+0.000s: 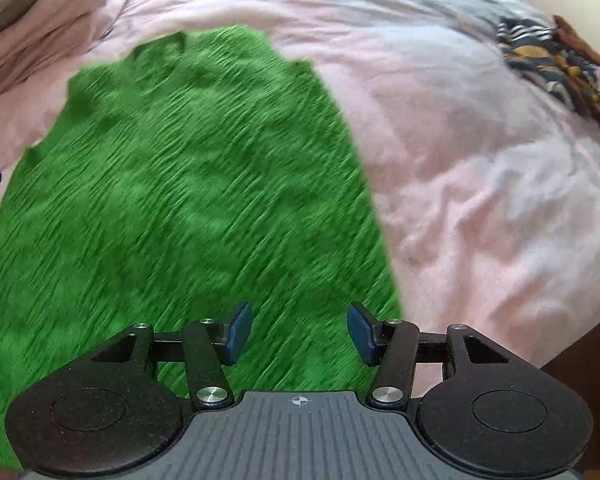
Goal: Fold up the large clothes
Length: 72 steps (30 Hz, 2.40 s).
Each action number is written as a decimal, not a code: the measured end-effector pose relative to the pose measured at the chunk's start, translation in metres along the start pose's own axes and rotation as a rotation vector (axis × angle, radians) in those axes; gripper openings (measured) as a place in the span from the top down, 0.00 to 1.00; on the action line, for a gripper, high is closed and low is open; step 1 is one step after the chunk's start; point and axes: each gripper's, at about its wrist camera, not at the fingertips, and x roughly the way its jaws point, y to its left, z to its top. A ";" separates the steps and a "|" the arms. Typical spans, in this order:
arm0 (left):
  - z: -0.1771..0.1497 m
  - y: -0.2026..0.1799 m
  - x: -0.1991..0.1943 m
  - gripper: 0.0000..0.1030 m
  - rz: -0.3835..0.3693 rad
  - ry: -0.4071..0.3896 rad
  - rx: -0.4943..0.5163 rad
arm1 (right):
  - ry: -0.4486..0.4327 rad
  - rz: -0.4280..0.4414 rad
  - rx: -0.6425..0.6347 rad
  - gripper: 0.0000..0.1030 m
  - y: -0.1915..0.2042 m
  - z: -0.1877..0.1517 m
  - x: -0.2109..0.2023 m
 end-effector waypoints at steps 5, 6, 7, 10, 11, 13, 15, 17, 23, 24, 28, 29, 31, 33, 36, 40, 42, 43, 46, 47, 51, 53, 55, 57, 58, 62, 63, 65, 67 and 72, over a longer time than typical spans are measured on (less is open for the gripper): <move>0.034 0.000 0.049 0.52 -0.072 0.054 0.131 | -0.030 -0.013 0.084 0.51 -0.028 0.019 -0.003; 0.039 0.003 0.060 0.52 -0.097 0.086 0.131 | -0.029 -0.015 0.088 0.51 -0.030 0.021 -0.002; 0.041 0.005 0.070 0.52 -0.107 0.117 0.126 | -0.025 -0.017 0.088 0.51 -0.030 0.021 0.001; 0.043 0.020 0.100 0.59 -0.176 0.244 0.078 | -0.003 -0.023 0.079 0.51 -0.028 0.020 0.007; 0.043 0.025 0.103 0.77 -0.210 0.264 0.066 | 0.005 -0.024 0.079 0.51 -0.028 0.020 0.011; 0.043 0.032 0.102 0.97 -0.250 0.273 0.063 | 0.013 -0.028 0.086 0.51 -0.029 0.019 0.015; 0.042 0.038 0.090 0.97 -0.250 0.237 0.071 | 0.016 -0.028 0.097 0.51 -0.031 0.021 0.020; 0.040 0.049 0.076 0.97 -0.218 0.194 0.059 | 0.010 -0.032 0.100 0.51 -0.032 0.025 0.021; 0.019 0.078 0.076 0.95 -0.177 0.185 -0.102 | 0.008 -0.017 0.106 0.51 -0.037 0.038 0.032; 0.018 0.072 0.081 0.94 -0.160 0.190 -0.082 | 0.017 -0.014 0.102 0.51 -0.036 0.038 0.035; 0.015 0.046 0.088 0.82 -0.039 0.178 -0.003 | 0.027 -0.021 0.101 0.51 -0.037 0.036 0.036; 0.013 0.046 0.082 0.80 -0.019 0.164 -0.021 | 0.021 -0.020 0.109 0.51 -0.039 0.035 0.033; 0.012 0.045 0.062 0.78 0.022 0.124 -0.063 | -0.011 -0.005 0.115 0.51 -0.043 0.031 0.022; 0.007 0.037 0.031 0.80 0.048 0.063 -0.070 | -0.039 0.010 0.081 0.51 -0.041 0.024 0.013; -0.006 0.010 -0.010 0.80 -0.018 0.014 -0.036 | -0.040 0.037 -0.003 0.51 -0.028 0.016 0.005; -0.035 -0.038 -0.025 0.75 -0.147 0.061 0.060 | -0.018 0.091 -0.096 0.51 -0.002 0.004 0.009; -0.057 -0.055 -0.016 0.75 -0.153 0.144 0.095 | 0.045 0.107 -0.128 0.51 0.011 -0.012 0.017; -0.071 -0.057 -0.015 0.75 -0.133 0.174 0.098 | 0.074 0.122 -0.139 0.51 0.017 -0.022 0.016; -0.111 -0.048 -0.034 0.76 -0.107 0.228 0.045 | 0.119 0.167 -0.228 0.51 0.037 -0.062 0.001; -0.122 -0.046 -0.043 0.76 -0.101 0.246 0.033 | 0.127 0.177 -0.272 0.51 0.044 -0.073 -0.006; -0.128 -0.052 -0.083 0.80 -0.072 0.253 0.057 | 0.082 0.183 -0.276 0.51 0.043 -0.083 -0.037; -0.127 -0.063 -0.103 0.80 -0.081 0.203 0.080 | 0.041 0.166 -0.310 0.51 0.037 -0.081 -0.050; -0.126 -0.080 -0.120 0.80 -0.087 0.165 0.099 | 0.016 0.137 -0.355 0.51 0.031 -0.078 -0.057; -0.119 -0.103 -0.127 0.75 -0.113 0.132 0.086 | -0.003 0.131 -0.359 0.51 0.022 -0.072 -0.057; -0.116 -0.113 -0.128 0.71 -0.129 0.115 0.078 | 0.000 0.129 -0.344 0.51 0.017 -0.067 -0.053; -0.116 -0.164 -0.125 0.63 -0.119 0.106 0.219 | 0.002 0.159 -0.398 0.51 0.003 -0.060 -0.047; -0.122 -0.175 -0.126 0.62 -0.105 0.110 0.286 | 0.005 0.172 -0.457 0.51 0.005 -0.064 -0.049; -0.137 -0.195 -0.133 0.60 -0.088 0.116 0.413 | 0.003 0.182 -0.595 0.51 0.009 -0.080 -0.053; -0.152 -0.210 -0.137 0.56 -0.064 0.128 0.512 | -0.012 0.189 -0.721 0.51 0.010 -0.100 -0.056; -0.185 -0.237 -0.136 0.55 0.001 0.150 0.679 | -0.046 0.130 -0.936 0.51 0.006 -0.141 -0.054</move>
